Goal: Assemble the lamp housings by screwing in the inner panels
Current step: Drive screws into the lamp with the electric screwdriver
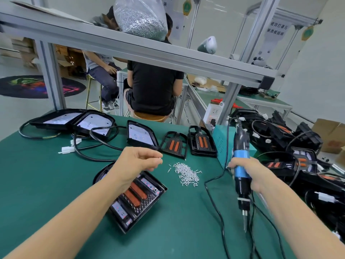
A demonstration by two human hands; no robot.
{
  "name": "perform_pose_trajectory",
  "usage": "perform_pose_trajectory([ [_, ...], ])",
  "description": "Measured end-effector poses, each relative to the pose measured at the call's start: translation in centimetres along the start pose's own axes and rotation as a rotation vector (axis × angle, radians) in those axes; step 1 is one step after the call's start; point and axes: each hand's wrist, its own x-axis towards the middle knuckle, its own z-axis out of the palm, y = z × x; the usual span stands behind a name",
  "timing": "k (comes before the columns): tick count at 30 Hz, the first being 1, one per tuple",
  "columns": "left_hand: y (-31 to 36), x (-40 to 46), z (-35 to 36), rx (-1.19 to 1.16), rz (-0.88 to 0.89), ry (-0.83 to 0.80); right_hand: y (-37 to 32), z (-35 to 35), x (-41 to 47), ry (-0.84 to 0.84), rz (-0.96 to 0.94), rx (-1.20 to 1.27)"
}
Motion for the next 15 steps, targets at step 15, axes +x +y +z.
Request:
perform_pose_trajectory([
  [15,0.0,-4.5,-0.2,-0.287,-0.023,-0.061,-7.5,9.2,-11.0,-0.278,-0.581,1.024],
])
